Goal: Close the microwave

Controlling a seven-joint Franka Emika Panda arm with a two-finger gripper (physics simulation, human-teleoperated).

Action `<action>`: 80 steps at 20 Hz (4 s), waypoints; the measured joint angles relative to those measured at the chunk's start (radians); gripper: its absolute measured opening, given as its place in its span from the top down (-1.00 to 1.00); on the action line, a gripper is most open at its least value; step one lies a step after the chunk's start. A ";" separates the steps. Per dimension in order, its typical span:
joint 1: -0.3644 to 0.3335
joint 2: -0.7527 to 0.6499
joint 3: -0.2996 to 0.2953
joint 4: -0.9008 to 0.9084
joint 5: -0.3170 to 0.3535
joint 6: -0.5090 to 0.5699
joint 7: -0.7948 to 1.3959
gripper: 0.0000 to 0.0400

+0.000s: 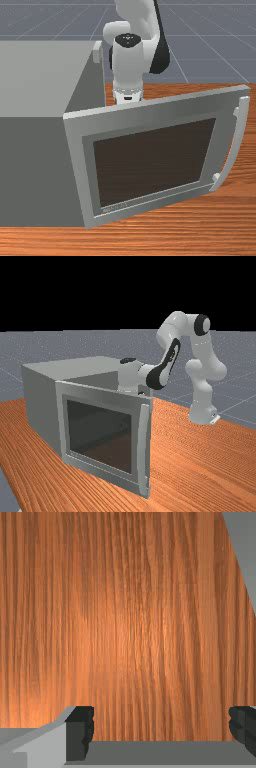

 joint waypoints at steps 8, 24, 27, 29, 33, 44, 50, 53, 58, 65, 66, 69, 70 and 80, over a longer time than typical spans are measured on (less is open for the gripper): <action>0.054 -0.233 -0.066 -0.026 0.139 -0.452 0.883 0.74; 0.014 -0.289 -0.119 0.073 0.313 -0.585 1.324 1.00; 0.011 -0.286 -0.122 0.170 0.315 -0.592 1.345 1.00; 0.010 -0.268 -0.123 0.239 0.316 -0.595 1.358 1.00; 0.007 -0.132 -0.126 0.453 0.324 -0.605 1.428 1.00; 0.042 0.193 -0.101 1.073 0.323 -0.701 1.574 1.00; 0.112 0.235 -0.125 1.075 0.279 -0.427 1.630 1.00; 0.138 0.262 -0.134 1.003 0.270 -0.244 1.633 1.00; 0.222 0.310 -0.137 0.908 0.222 -0.082 1.642 1.00; 0.239 0.246 -0.146 0.773 0.202 -0.069 1.644 1.00; 0.234 0.234 -0.149 0.761 0.197 -0.105 1.644 1.00; 0.216 0.182 -0.150 0.718 0.187 -0.241 1.628 1.00; 0.210 0.153 -0.148 0.683 0.185 -0.266 1.605 1.00; 0.143 -0.064 -0.169 0.402 0.132 -0.395 1.330 0.95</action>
